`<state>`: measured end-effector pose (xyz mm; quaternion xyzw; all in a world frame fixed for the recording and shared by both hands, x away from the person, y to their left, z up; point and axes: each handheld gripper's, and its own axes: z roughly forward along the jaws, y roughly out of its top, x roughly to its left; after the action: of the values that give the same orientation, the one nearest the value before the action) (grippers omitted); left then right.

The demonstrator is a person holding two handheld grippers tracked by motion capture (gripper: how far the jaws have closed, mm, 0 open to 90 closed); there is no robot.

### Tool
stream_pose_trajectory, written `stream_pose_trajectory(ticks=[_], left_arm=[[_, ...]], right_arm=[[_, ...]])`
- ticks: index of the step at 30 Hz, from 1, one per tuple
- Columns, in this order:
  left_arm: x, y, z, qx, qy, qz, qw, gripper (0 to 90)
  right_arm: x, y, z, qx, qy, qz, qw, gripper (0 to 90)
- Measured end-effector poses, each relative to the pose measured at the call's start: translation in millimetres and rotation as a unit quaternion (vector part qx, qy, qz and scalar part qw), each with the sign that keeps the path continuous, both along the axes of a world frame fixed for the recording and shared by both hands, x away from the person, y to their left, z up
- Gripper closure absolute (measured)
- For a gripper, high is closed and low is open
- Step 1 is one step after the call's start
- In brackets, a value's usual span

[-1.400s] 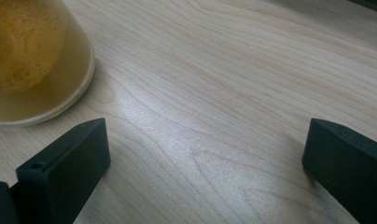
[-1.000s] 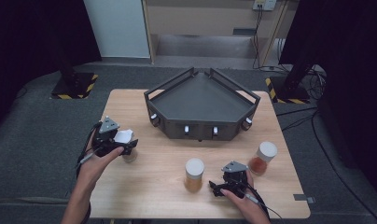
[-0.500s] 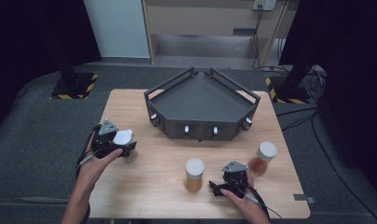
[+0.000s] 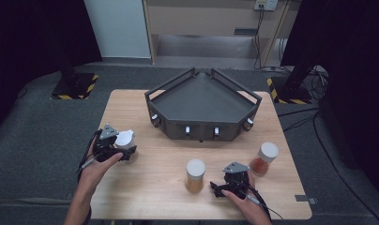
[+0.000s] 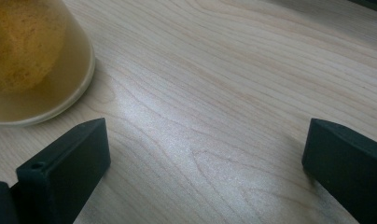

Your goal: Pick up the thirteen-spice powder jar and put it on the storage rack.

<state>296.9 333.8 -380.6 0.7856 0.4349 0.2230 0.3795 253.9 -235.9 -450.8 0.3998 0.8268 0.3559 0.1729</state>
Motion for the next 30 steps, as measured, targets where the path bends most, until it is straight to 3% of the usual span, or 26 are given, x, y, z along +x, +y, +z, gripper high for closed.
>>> stream_pose_trajectory(ticks=[15, 26, 30], left_arm=[[-1.9, -1.6, -19.0, 0.004, -0.002, 0.004, 1.0000, 2.9], [-2.2, -1.6, -30.0, 0.000, -0.004, 0.008, 1.0000, 11.2], [-3.8, 1.0, -33.3, -0.012, -0.007, 0.017, 0.9998, 13.9]], right_arm=[[-0.1, -0.1, 0.0, 0.000, 0.000, 0.000, 1.0000, 1.1], [-0.2, 0.0, 0.1, 0.000, 0.000, 0.000, 1.0000, 1.1], [-0.3, 0.0, 0.1, 0.000, 0.000, 0.000, 1.0000, 1.1]])
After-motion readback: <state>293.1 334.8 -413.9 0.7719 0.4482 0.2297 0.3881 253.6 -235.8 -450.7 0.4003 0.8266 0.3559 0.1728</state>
